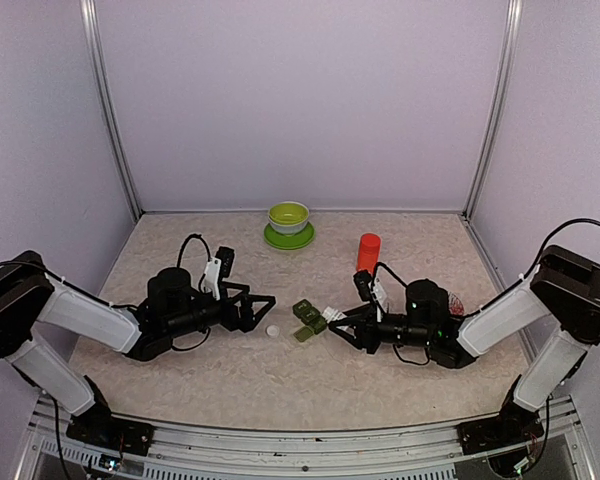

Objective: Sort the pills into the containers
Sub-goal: Pour the pill into the compartment of the pill container.

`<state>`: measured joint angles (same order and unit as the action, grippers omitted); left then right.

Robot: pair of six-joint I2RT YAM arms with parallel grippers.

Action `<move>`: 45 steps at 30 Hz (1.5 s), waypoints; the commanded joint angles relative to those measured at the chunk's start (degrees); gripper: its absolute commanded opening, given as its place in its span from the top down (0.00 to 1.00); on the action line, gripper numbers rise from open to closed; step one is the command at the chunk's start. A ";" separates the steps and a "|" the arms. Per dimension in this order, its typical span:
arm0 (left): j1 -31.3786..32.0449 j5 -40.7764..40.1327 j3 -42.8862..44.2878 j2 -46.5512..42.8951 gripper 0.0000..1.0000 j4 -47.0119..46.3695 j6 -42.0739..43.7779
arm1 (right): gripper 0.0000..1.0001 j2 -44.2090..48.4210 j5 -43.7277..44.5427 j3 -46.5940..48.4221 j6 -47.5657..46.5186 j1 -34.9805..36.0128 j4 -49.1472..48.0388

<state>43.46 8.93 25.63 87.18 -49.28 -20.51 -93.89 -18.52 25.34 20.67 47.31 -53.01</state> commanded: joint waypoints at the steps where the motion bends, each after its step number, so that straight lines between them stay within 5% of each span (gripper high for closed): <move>1: -0.57 1.48 -0.76 0.10 0.01 -2.05 -0.32 | 0.80 -2.06 -0.53 2.19 0.43 -0.89 0.61; 45: -2.24 4.26 -0.90 1.64 0.01 -3.19 -3.10 | 0.80 -9.82 1.92 9.00 2.50 -1.45 9.93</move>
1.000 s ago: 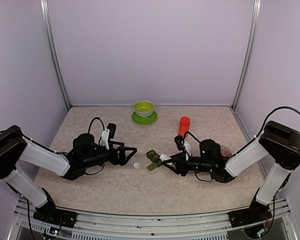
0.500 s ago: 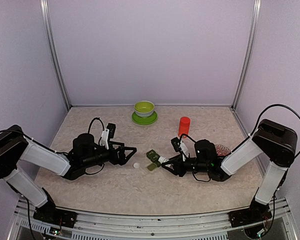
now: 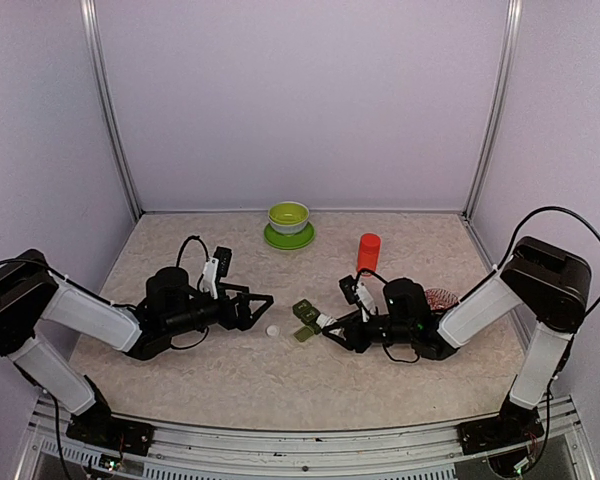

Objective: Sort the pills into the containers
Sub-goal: Pour the pill into the compartment of the pill container.

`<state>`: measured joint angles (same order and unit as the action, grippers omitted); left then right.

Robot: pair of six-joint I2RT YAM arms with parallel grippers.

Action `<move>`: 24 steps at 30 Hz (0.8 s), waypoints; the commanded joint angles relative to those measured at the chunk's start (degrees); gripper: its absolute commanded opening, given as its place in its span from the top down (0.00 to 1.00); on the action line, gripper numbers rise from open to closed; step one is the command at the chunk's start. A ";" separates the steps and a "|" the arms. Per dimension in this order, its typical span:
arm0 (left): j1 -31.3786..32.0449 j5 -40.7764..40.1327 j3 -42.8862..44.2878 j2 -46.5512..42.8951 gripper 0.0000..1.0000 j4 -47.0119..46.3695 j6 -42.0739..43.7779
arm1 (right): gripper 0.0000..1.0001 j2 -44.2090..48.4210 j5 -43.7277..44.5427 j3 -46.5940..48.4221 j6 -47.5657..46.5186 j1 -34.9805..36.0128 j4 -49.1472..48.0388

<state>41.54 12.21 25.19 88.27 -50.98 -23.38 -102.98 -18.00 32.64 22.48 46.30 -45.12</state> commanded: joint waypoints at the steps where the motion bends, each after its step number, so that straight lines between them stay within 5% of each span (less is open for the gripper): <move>1: -0.32 0.98 -0.37 0.63 0.01 -1.49 -0.23 | 0.80 -0.69 1.53 1.77 0.64 -0.43 2.30; 24: -0.49 1.71 0.12 1.47 0.01 -1.43 -0.28 | 0.80 0.56 3.42 4.95 -0.06 -0.46 12.30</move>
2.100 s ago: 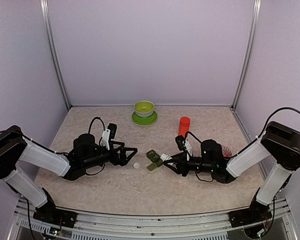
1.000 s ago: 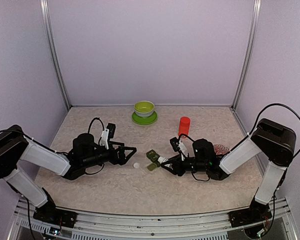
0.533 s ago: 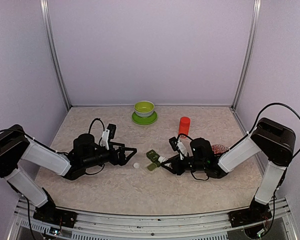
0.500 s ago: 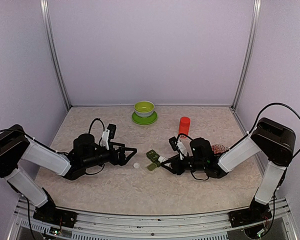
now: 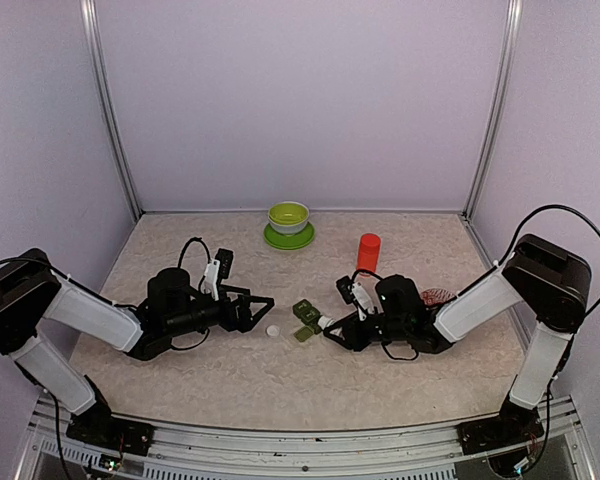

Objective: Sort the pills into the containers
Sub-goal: Pour the pill into the compartment of the pill container.

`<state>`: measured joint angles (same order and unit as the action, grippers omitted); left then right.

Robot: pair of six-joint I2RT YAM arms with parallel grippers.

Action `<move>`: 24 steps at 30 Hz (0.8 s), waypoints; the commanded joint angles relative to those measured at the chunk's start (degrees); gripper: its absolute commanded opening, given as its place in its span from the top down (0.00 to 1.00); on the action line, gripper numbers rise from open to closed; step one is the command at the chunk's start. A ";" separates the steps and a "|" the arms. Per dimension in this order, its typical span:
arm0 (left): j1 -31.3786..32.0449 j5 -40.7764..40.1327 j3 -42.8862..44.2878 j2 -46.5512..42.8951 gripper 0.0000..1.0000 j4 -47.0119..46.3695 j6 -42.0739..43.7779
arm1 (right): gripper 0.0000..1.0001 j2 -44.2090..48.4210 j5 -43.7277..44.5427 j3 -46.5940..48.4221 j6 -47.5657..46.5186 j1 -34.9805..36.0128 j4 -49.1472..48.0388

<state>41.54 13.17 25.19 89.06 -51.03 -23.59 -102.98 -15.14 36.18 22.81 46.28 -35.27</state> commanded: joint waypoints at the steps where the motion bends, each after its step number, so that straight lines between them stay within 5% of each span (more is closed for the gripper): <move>1: -0.47 0.78 0.10 0.75 0.01 -1.37 -0.09 | 0.80 0.65 0.62 1.55 -0.40 -0.43 2.88; 24: -0.58 1.29 0.28 1.12 0.01 -1.53 -0.33 | 0.80 2.71 1.32 6.49 -1.00 -0.43 15.30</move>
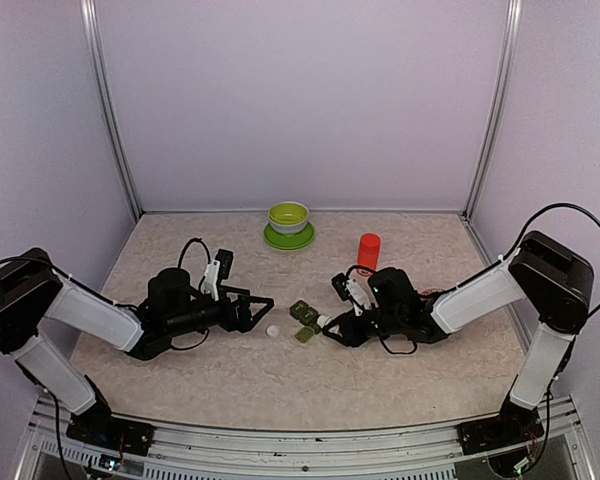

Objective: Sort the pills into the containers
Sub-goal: Pour the pill into the compartment of the pill container.

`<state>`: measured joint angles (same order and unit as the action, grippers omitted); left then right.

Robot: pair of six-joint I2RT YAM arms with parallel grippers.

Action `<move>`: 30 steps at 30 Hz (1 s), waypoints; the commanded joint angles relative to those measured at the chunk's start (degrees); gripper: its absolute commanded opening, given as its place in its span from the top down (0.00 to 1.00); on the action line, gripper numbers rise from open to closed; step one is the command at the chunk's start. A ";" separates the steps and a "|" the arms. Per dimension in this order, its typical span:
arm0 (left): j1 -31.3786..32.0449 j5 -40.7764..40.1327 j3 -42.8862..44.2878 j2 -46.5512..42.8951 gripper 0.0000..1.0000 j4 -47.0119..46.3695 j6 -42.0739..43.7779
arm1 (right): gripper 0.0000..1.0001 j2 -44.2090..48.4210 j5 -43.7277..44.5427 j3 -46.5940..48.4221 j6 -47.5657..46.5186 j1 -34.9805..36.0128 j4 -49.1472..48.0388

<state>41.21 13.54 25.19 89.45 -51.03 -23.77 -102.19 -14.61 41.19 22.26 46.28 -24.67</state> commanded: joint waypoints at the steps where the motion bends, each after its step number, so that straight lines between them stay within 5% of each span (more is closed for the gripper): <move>1: -0.25 0.89 0.30 0.73 0.01 -1.53 -0.14 | 0.80 2.02 0.68 1.71 -0.50 -0.42 5.13; 30: -0.03 1.38 0.45 1.08 0.01 -1.58 -0.23 | 0.81 3.23 -0.94 7.47 -2.65 -0.40 16.44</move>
<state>41.21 14.28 25.19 89.86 -51.05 -23.86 -100.60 -15.35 46.83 20.40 46.26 -11.35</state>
